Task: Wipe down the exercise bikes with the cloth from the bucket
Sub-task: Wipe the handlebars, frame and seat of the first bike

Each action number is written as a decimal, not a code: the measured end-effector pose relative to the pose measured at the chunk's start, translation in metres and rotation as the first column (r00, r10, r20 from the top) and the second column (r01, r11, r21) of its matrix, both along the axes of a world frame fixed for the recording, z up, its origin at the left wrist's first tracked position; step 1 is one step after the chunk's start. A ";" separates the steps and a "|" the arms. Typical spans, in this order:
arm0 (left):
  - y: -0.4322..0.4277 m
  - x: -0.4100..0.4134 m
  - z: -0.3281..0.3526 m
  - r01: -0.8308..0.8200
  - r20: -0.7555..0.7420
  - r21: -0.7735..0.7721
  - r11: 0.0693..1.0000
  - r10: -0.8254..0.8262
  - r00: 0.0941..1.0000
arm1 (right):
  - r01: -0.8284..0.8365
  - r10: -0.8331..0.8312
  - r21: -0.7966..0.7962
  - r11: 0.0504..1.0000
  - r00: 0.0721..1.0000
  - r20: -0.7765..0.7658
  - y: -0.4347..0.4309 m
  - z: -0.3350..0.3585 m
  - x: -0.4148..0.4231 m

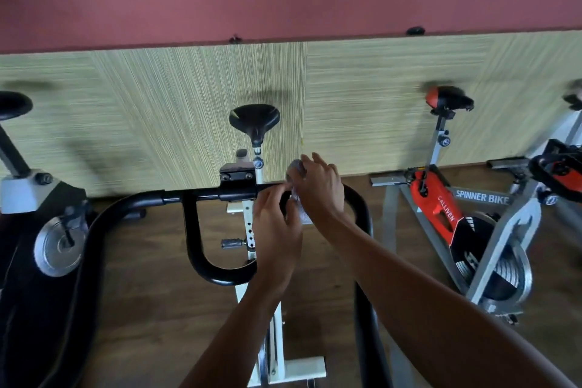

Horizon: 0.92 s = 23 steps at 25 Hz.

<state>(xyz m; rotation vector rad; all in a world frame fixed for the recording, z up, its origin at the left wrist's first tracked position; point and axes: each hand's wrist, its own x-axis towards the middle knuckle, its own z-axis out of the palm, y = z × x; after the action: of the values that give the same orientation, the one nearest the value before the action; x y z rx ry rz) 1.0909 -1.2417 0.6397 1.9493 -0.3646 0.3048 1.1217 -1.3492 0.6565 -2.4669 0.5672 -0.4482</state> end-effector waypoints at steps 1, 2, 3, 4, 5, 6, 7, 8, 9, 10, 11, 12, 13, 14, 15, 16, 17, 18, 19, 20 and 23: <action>-0.003 0.004 -0.001 -0.007 0.017 -0.009 1.000 0.007 1.000 | -0.004 0.004 0.065 0.998 1.000 0.014 -0.004 0.000 0.001; -0.008 0.007 -0.001 -0.003 0.033 -0.013 1.000 0.004 0.999 | -0.011 0.007 0.147 0.989 1.000 0.026 -0.010 0.001 0.001; -0.014 0.009 0.001 0.014 0.044 -0.018 1.000 -0.013 0.999 | -0.018 0.008 0.246 0.969 0.999 0.041 -0.018 0.004 -0.001; -0.022 0.011 0.001 0.044 0.053 -0.019 0.999 -0.043 0.998 | -0.021 -0.003 0.381 0.924 0.998 0.063 -0.027 0.008 -0.002; -0.031 0.012 0.002 0.084 0.066 -0.006 0.996 -0.084 0.994 | -0.025 -0.024 0.544 0.839 0.996 0.083 -0.036 0.012 -0.004; -0.040 0.014 0.000 0.133 0.073 0.026 0.991 -0.135 0.988 | -0.041 -0.041 0.690 0.723 0.994 0.101 -0.042 0.017 -0.008; -0.049 0.016 -0.006 0.183 0.069 0.078 0.980 -0.188 0.980 | -0.057 -0.053 0.779 0.625 0.992 0.115 -0.047 0.020 -0.013; -0.057 0.020 -0.014 0.208 0.068 0.155 0.966 -0.221 0.973 | -0.063 -0.072 0.806 0.589 0.989 0.130 -0.050 0.021 -0.016; -0.064 0.024 -0.024 0.189 0.083 0.264 0.946 -0.217 0.973 | -0.053 -0.103 0.781 0.622 0.983 0.149 -0.052 0.020 -0.021; -0.070 0.027 -0.036 0.129 0.123 0.370 0.920 -0.186 0.975 | -0.021 -0.145 0.710 0.703 0.974 0.173 -0.056 0.015 -0.027; -0.074 0.030 -0.046 0.051 0.174 0.452 0.891 -0.143 0.974 | 0.020 -0.178 0.605 0.796 0.963 0.202 -0.060 0.009 -0.034; -0.079 0.033 -0.054 -0.026 0.224 0.488 0.873 -0.097 0.970 | 0.062 -0.191 0.501 0.863 0.959 0.210 -0.065 0.003 -0.043; -0.082 0.035 -0.059 -0.096 0.278 0.479 0.873 -0.048 0.959 | 0.089 -0.188 0.436 0.896 0.964 0.190 -0.068 -0.003 -0.051; -0.085 0.038 -0.065 -0.151 0.331 0.446 0.882 -0.006 0.944 | 0.101 -0.176 0.410 0.906 0.973 0.150 -0.071 -0.011 -0.059; -0.088 0.041 -0.070 -0.185 0.377 0.401 0.897 0.022 0.926 | 0.102 -0.159 0.414 0.905 0.982 0.104 -0.072 -0.020 -0.066; -0.090 0.043 -0.075 -0.191 0.411 0.358 0.914 0.030 0.911 | 0.101 -0.140 0.421 0.901 0.988 0.063 -0.071 -0.026 -0.072; -0.093 0.044 -0.080 -0.178 0.435 0.329 0.927 0.019 0.900 | 0.095 -0.125 0.430 0.898 0.991 0.042 -0.069 -0.032 -0.076; -0.095 0.044 -0.084 -0.152 0.451 0.313 0.938 -0.006 0.893 | 0.083 -0.115 0.445 0.892 0.992 0.046 -0.066 -0.037 -0.079; -0.099 0.042 -0.089 -0.117 0.459 0.308 0.944 -0.040 0.888 | 0.080 -0.125 0.487 0.870 0.990 0.059 -0.064 -0.042 -0.080; -0.101 0.040 -0.093 -0.080 0.471 0.313 0.946 -0.081 0.878 | 0.087 -0.148 0.535 0.841 0.986 0.072 -0.062 -0.046 -0.080; -0.100 0.043 -0.096 -0.030 0.500 0.337 0.941 -0.152 0.853 | 0.118 -0.209 0.595 0.795 0.974 0.086 -0.060 -0.054 -0.079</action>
<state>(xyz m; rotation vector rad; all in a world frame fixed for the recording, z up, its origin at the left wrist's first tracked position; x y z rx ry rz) 1.1337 -1.3422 0.5441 2.1597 -0.8823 0.7804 1.0424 -1.4095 0.6029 -1.7800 0.7351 -0.4378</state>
